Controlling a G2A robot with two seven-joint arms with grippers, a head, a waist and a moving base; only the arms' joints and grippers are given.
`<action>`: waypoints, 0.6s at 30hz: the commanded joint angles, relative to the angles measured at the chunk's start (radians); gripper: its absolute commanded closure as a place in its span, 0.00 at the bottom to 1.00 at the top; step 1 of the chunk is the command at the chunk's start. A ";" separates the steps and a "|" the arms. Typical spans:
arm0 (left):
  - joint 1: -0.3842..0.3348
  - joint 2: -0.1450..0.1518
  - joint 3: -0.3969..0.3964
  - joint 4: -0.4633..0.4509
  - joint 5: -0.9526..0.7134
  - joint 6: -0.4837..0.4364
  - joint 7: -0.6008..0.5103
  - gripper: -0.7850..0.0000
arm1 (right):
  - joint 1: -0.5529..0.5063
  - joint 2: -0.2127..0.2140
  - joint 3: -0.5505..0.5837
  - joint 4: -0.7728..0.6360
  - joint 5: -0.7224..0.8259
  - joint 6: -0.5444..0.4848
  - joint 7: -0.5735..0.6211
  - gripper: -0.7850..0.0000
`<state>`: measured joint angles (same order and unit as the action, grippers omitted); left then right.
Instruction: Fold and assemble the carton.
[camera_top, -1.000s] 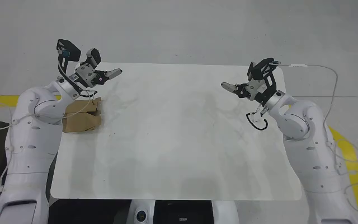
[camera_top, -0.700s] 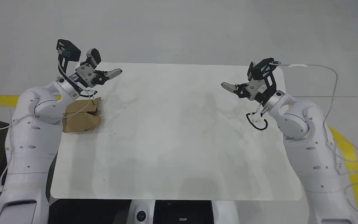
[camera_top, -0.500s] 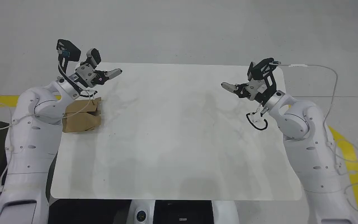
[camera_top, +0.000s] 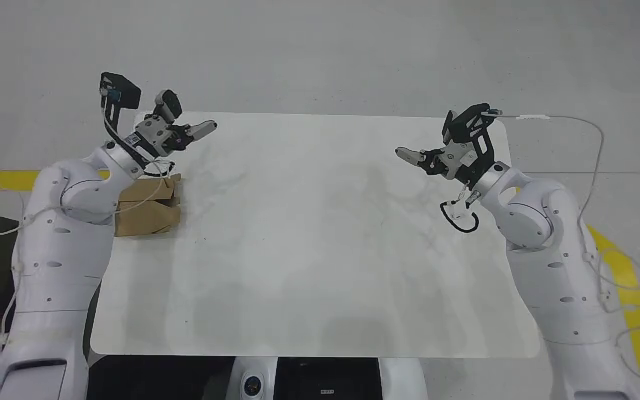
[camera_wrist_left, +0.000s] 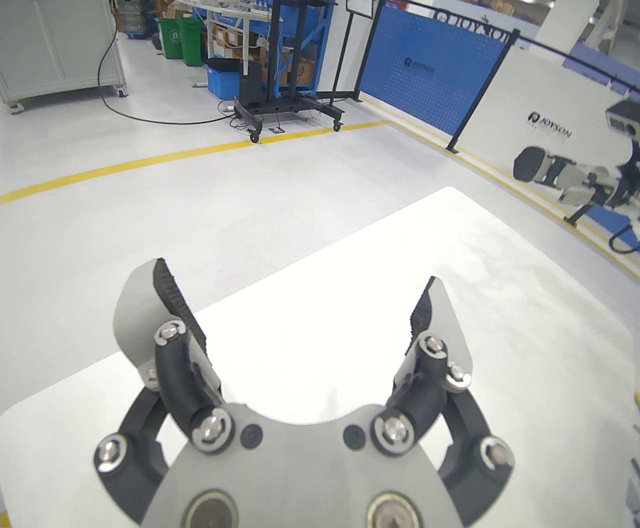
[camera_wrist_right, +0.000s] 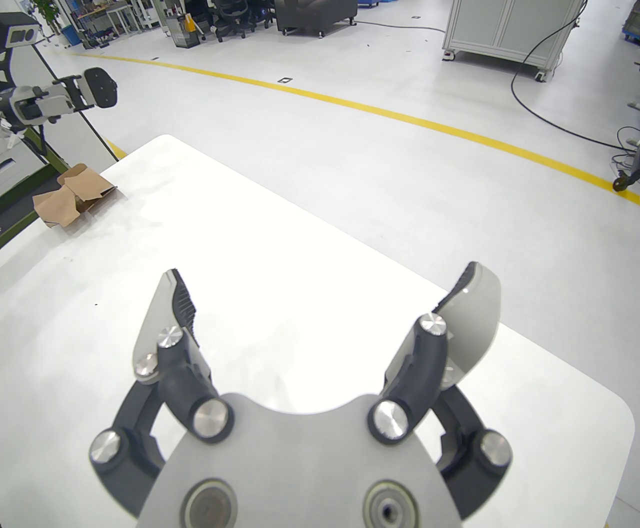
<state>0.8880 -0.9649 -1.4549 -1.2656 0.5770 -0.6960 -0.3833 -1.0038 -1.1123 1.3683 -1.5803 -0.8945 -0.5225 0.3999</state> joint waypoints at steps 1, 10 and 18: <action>-0.017 0.004 -0.013 0.019 -0.166 0.061 -0.146 0.00 | 0.000 0.000 0.000 0.000 0.000 0.000 0.000 0.00; -0.072 0.033 -0.114 0.154 -0.548 0.205 -0.517 0.00 | 0.000 0.000 0.000 0.000 0.000 0.000 0.000 0.00; -0.119 0.056 -0.182 0.300 -0.629 0.254 -0.580 0.00 | 0.000 0.000 0.000 0.000 0.000 0.000 0.000 0.00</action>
<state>0.7754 -0.9120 -1.6273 -0.9879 -0.0521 -0.4458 -0.9676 -1.0038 -1.1123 1.3683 -1.5803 -0.8945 -0.5225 0.3999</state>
